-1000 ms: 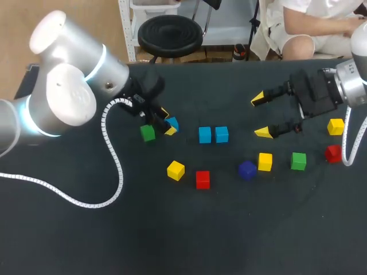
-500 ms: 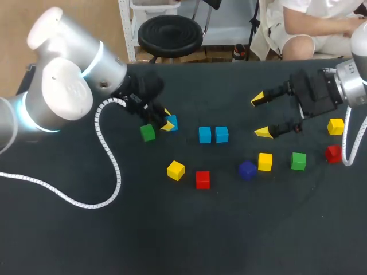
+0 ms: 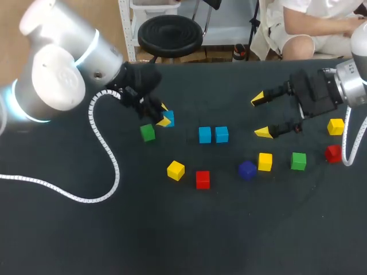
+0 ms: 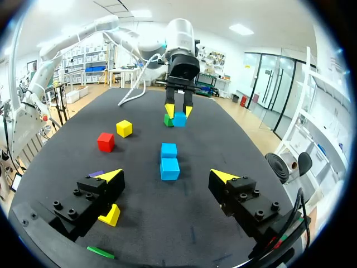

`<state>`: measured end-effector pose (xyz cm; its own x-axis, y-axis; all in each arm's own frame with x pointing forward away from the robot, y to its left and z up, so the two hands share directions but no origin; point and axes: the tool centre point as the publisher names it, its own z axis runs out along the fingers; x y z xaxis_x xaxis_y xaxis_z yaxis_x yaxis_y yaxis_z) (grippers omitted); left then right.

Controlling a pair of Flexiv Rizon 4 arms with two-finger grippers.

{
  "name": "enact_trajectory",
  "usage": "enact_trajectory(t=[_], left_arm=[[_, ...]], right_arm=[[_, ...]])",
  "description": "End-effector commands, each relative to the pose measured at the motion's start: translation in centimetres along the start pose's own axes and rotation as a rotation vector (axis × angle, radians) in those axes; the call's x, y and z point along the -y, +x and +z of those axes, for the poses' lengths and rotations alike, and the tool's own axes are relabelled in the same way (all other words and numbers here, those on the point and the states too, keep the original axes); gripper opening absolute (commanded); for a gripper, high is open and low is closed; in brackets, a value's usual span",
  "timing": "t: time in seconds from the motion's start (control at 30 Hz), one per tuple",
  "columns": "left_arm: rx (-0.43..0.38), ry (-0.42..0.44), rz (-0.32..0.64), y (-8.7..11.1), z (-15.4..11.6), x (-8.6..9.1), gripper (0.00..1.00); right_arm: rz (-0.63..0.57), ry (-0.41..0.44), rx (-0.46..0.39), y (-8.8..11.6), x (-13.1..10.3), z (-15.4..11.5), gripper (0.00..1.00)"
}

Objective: Place the blue cubes, place green cubes on the blue cubes, place the yellow cubes on the green cubes, then place the red cubes on the yellow cubes, and place purple cube on the red cubes.

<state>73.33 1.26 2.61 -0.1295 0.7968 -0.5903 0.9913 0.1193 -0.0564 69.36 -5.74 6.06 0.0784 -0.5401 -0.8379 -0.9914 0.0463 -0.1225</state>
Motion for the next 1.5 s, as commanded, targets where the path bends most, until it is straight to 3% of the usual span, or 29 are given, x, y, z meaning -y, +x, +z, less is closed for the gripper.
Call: enact_trajectory(t=[0.03,0.63,0.73,0.9,1.2,1.5], left_arm=[[-0.005,0.001,-0.001,0.0,-0.1,0.0,0.0],[-0.005,0.001,-0.001,0.0,-0.1,0.0,0.0],[0.036,0.023,0.018,-1.2,-0.2,1.3,0.0],[0.036,-0.017,0.057,-2.8,-1.0,3.8,0.0],[0.04,0.001,0.054,-2.9,-0.3,7.0,0.0],[0.018,0.067,0.076,-3.1,1.7,7.5,0.0]], right_arm=[[-0.001,0.001,0.001,0.0,-0.1,0.0,1.0],[-0.001,0.001,0.001,0.0,-0.1,0.0,1.0],[-0.001,0.001,0.001,0.0,-0.1,0.0,1.0],[-0.001,0.001,0.001,0.0,-0.1,0.0,1.0],[-0.001,0.001,0.001,0.0,-0.1,0.0,1.0],[-0.001,0.001,0.001,0.0,-0.1,0.0,1.0]])
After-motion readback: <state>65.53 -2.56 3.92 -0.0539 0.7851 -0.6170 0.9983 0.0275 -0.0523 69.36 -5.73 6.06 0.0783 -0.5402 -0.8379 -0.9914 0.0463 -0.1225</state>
